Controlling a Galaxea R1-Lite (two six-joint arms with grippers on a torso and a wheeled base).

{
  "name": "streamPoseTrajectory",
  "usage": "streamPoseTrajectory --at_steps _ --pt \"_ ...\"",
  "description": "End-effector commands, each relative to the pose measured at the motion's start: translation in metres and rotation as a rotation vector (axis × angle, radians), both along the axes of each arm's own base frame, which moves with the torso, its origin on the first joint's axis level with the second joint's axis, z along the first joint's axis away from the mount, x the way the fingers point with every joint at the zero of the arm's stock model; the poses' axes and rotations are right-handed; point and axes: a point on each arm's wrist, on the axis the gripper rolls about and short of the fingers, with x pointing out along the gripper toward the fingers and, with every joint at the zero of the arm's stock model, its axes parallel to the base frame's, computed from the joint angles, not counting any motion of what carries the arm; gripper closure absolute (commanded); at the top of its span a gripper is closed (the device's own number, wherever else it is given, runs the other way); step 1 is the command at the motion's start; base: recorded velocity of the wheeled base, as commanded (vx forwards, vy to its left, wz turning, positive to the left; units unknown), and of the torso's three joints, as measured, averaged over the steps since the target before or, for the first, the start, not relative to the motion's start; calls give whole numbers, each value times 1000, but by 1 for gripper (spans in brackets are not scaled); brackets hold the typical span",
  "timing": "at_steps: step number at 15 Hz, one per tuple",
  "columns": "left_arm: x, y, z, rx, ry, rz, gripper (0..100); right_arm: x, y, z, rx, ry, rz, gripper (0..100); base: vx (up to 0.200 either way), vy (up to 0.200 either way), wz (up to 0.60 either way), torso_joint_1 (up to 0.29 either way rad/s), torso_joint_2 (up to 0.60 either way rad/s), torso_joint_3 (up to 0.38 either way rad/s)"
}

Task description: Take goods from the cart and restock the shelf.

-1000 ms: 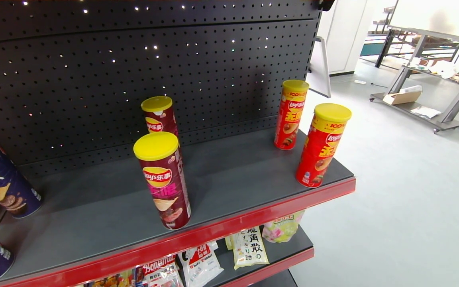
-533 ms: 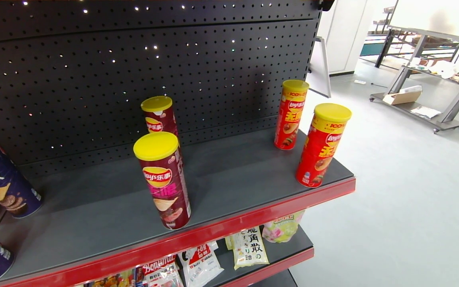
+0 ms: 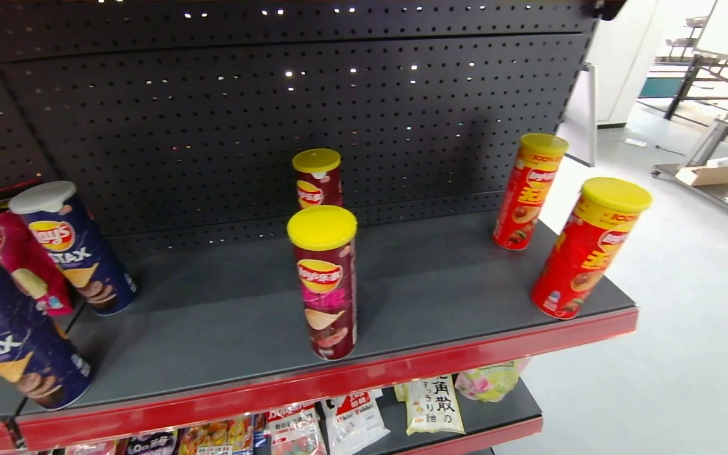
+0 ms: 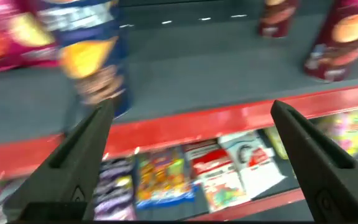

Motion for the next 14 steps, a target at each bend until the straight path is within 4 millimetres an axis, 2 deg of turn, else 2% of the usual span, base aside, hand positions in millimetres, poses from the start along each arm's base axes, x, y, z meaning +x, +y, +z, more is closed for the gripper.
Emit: streamPoseTrajectory --at_steps 1,14 --pt "0 0 0 0 1 0 0 0 0 0 0 1 1 0 0 0 0 0 0 0" --pt "0 0 0 2 -1 3 0 0 0 0 0 1 1 0 0 0 0 0 0 0"
